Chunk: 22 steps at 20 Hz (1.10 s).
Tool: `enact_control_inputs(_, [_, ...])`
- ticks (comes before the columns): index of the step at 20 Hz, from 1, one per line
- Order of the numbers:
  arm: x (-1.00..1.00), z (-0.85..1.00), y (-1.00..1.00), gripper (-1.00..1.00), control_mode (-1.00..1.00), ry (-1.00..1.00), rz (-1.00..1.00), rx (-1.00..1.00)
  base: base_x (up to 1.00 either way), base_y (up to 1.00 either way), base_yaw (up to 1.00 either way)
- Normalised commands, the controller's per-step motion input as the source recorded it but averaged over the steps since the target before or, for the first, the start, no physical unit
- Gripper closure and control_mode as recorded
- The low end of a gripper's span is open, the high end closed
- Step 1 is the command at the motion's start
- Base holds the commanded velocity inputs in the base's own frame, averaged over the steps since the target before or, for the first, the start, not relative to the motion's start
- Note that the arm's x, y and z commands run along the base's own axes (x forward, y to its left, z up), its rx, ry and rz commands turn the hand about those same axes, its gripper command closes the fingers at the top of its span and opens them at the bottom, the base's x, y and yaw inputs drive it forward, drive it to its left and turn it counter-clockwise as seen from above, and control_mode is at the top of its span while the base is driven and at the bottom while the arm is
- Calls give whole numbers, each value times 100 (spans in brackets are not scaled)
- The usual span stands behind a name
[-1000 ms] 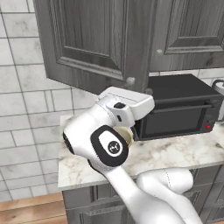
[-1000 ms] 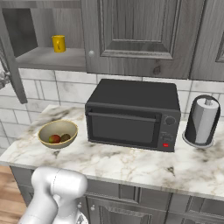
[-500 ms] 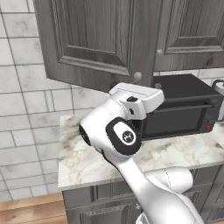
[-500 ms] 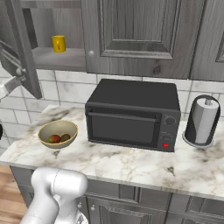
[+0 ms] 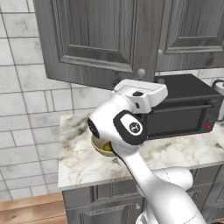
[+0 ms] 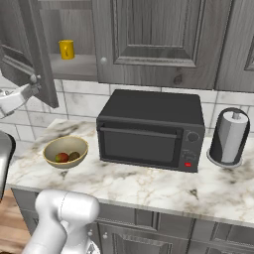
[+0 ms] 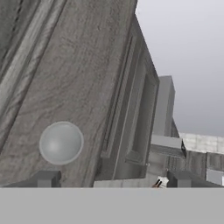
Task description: Open the cabinet. Pick the mango and kiwi from the cabinet and place them into the bowl. Then close the cabinet.
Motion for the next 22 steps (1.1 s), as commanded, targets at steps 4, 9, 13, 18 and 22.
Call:
enact_control_inputs(4, [50, -16, -12, -100, -100, 0, 4, 0, 0, 0, 0])
enact_control_inputs(9, [53, -11, -12, -100, -100, 0, 2, 0, 0, 0, 0])
enact_control_inputs(13, [53, -6, -13, -100, -100, 0, 2, 0, 0, 0, 0])
enact_control_inputs(18, [56, -6, -14, -100, -100, 0, 4, 0, 0, 0, 0])
enact_control_inputs(22, [47, -6, -14, -100, -100, 0, 3, 0, 0, 0, 0])
